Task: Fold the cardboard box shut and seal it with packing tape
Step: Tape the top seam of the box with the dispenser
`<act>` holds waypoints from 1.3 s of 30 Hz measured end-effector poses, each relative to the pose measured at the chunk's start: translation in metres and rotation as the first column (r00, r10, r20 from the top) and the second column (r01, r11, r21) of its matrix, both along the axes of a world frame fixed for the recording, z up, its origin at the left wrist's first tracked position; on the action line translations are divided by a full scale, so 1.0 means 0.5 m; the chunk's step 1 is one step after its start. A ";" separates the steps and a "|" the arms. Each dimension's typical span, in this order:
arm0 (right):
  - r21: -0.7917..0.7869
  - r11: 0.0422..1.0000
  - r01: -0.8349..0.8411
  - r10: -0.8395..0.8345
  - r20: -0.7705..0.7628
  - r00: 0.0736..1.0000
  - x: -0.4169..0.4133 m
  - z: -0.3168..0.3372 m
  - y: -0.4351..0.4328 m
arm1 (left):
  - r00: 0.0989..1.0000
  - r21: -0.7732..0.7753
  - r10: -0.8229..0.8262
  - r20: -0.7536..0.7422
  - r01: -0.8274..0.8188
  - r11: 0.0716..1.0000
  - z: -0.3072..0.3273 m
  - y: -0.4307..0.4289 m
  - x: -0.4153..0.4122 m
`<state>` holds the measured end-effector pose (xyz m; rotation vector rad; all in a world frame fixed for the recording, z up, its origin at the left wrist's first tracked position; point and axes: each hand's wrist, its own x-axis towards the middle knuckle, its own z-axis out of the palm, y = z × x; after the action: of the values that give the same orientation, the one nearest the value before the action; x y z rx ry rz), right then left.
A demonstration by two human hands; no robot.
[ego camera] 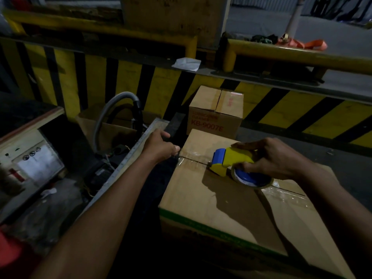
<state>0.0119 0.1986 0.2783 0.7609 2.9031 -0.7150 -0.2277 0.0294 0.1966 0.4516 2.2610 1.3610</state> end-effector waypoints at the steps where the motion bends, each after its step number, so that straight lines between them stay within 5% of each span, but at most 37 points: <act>1: 0.004 1.000 -0.007 0.008 -0.009 1.000 -0.001 -0.002 0.002 | 1.000 -0.004 0.009 -0.020 -0.009 1.000 0.000 0.000 0.001; 12: 0.009 0.999 -0.038 0.038 -0.022 0.999 -0.016 -0.015 0.009 | 0.978 0.021 0.039 -0.204 -0.035 0.999 0.023 0.004 0.005; 34: -0.008 0.998 -0.058 0.058 -0.007 0.998 -0.034 -0.020 0.006 | 0.997 -0.059 0.053 -0.058 -0.057 0.997 -0.043 -0.010 -0.002; 39: 0.009 0.999 -0.035 0.035 0.016 0.999 -0.039 -0.024 0.007 | 0.991 0.000 0.082 0.104 -0.082 0.997 -0.070 0.000 0.010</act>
<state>-0.0078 0.2020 0.2663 0.7120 2.9001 -0.6892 -0.2225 0.0295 0.1617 0.2851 2.2137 1.3962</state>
